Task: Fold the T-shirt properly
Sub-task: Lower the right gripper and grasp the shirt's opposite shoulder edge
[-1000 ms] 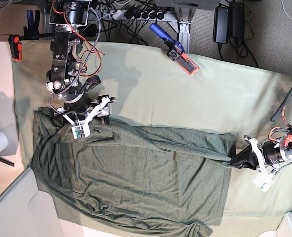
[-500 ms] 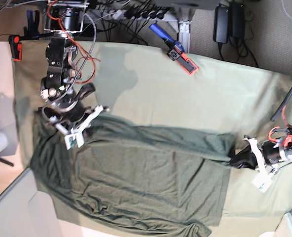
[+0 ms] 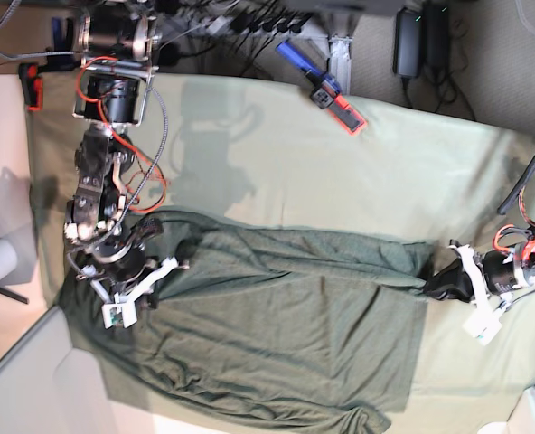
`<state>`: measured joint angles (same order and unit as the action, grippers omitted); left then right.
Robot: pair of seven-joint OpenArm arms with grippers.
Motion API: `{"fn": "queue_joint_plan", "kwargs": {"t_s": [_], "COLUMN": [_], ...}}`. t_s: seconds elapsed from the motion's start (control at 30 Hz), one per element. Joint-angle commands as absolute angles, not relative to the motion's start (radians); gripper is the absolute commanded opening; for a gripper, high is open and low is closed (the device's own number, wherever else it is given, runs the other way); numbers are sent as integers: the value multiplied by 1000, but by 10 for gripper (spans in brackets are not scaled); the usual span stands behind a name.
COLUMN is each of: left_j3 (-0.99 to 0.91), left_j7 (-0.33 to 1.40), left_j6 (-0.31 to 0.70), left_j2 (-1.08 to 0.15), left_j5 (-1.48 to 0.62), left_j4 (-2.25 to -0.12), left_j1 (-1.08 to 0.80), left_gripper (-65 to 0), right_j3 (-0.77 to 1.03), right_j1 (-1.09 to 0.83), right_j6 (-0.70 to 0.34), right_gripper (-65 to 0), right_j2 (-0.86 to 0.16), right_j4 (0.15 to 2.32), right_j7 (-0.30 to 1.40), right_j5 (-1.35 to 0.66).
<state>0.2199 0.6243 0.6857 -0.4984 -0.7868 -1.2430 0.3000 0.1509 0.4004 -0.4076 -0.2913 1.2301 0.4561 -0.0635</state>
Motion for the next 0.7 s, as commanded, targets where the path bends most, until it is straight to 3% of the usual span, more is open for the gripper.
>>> {"fn": "queue_joint_plan", "kwargs": {"t_s": [0.0, 0.5, 0.6, 0.63, 0.67], "left_j3": [213, 213, 213, 213, 213], "left_j7": [603, 603, 603, 603, 603], "left_j6": [698, 698, 698, 698, 698], "left_j2": [-513, -513, -513, -513, -513], "left_j5": [-803, -804, -803, -803, -803], "left_j4": [-1257, -1257, -1257, -1257, -1257], "left_j1": [326, 326, 326, 326, 326], "left_gripper": [-650, -650, -650, -650, -650], "right_j3": [154, 148, 148, 148, 148], "right_j1": [448, 527, 496, 477, 451], "right_j6": [-419, -419, -421, -423, -424], "right_gripper": [-650, -650, -345, -273, -242], "right_j2": [-304, -296, -297, -299, -302], "right_j4": [1226, 1148, 1155, 1168, 1188], "right_j7": [422, 439, 532, 562, 581], "right_j5": [-73, -153, -219, -226, -235]}}
